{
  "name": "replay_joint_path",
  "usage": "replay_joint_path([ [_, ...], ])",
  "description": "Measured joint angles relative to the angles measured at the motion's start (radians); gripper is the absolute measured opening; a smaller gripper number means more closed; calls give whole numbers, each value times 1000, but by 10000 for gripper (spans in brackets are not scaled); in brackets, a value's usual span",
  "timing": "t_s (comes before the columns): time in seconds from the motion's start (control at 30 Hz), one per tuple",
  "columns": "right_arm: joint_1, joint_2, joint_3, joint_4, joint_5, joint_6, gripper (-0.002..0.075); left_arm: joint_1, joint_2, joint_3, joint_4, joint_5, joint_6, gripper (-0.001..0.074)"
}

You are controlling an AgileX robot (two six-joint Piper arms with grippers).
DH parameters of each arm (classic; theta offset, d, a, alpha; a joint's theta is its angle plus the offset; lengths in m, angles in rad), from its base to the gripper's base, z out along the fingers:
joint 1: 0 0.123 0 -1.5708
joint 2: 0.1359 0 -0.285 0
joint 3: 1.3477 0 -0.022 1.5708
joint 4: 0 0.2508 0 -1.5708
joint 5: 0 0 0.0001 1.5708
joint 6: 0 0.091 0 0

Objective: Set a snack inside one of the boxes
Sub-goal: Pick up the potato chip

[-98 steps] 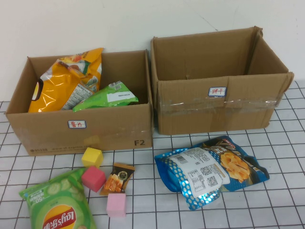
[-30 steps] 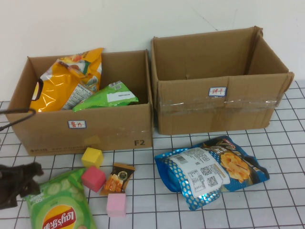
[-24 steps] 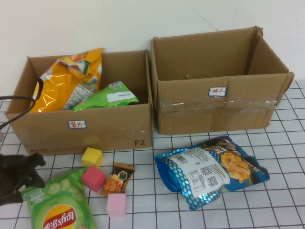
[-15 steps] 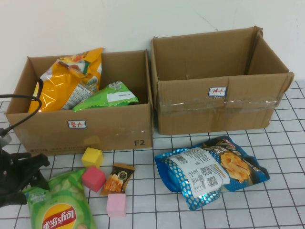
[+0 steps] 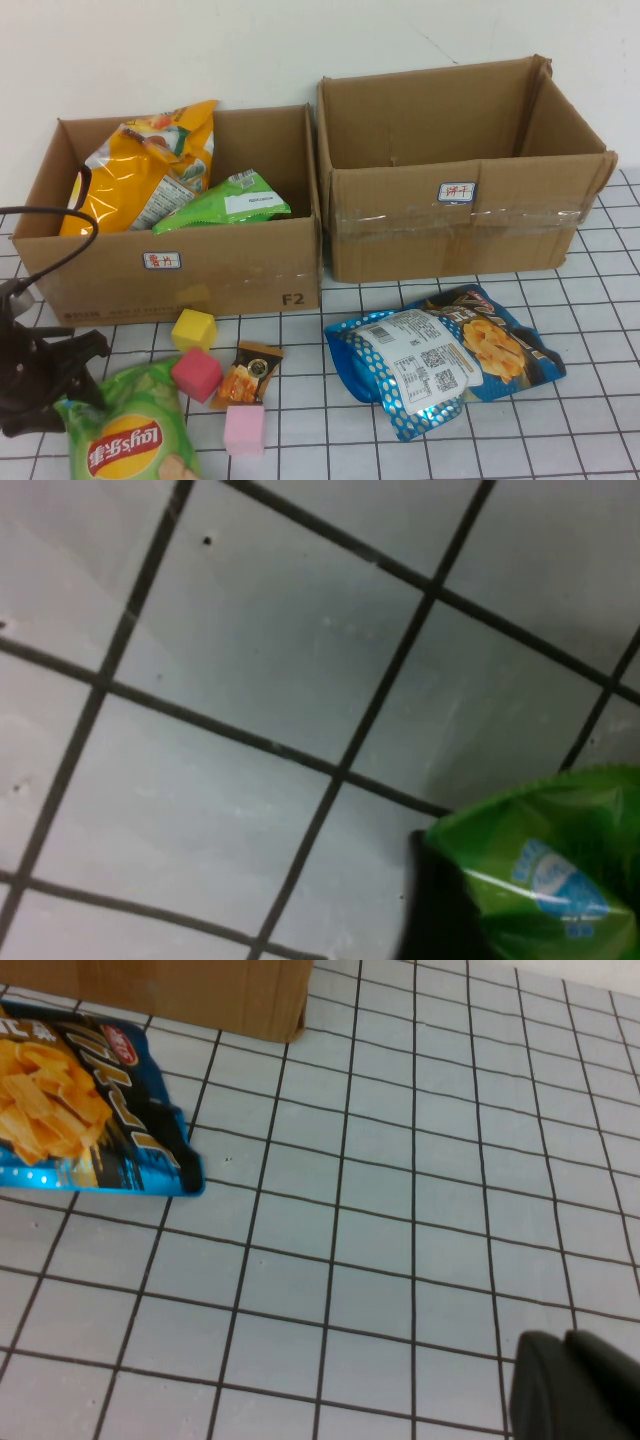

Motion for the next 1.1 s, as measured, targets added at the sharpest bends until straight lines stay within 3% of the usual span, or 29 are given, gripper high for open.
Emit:
replay_joint_path([
  [0.07,0,0,0,0,0,0,-1,0,0,0,-11,-3,13,310],
  [0.1,0,0,0,0,0,0,-1,0,0,0,-20,-4,25,232],
  [0.2,0,0,0,2,0,0,-1,0,0,0,-31,-4,36,92],
  [0.3,0,0,0,2,0,0,-1,0,0,0,-38,1,50,39],
  [1.1,0,0,2,6,-14,0,-1,0,-235,2,-331,180,409,20],
])
